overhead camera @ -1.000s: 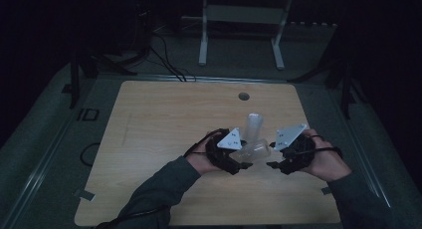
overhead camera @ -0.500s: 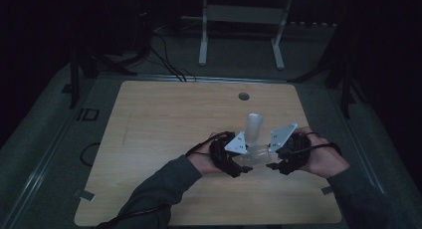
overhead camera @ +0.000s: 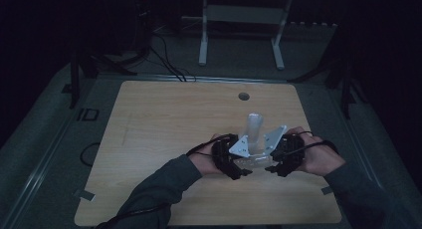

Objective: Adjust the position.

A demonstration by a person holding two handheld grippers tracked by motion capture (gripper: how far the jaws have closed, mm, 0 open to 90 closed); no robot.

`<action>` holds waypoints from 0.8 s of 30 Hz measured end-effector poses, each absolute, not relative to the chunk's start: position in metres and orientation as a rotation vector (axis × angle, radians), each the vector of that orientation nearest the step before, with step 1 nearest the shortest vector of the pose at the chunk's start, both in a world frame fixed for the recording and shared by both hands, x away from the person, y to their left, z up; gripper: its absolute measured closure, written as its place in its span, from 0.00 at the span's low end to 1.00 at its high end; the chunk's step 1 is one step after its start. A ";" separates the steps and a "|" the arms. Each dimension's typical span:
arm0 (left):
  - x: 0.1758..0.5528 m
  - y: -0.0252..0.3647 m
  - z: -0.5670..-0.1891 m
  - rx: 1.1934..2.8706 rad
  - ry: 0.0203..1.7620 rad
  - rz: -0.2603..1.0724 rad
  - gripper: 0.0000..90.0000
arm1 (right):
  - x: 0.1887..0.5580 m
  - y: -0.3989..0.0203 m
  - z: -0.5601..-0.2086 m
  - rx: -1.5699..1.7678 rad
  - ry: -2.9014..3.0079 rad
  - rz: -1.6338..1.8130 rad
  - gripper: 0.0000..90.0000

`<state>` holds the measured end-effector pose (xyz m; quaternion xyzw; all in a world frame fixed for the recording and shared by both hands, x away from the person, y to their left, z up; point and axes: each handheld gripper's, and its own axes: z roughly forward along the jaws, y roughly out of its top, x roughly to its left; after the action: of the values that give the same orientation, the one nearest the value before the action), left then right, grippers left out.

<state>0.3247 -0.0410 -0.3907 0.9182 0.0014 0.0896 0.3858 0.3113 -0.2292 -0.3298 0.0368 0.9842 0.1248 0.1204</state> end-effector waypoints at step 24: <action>0.320 -0.048 -0.389 2.354 -0.036 0.238 0.36 | 0.314 -0.217 -0.342 0.056 2.936 0.261 0.44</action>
<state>0.3197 -0.0478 -0.3885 0.9209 -0.0142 0.0931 0.3781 0.3145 -0.2165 -0.3415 0.0188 0.9913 0.0880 0.0964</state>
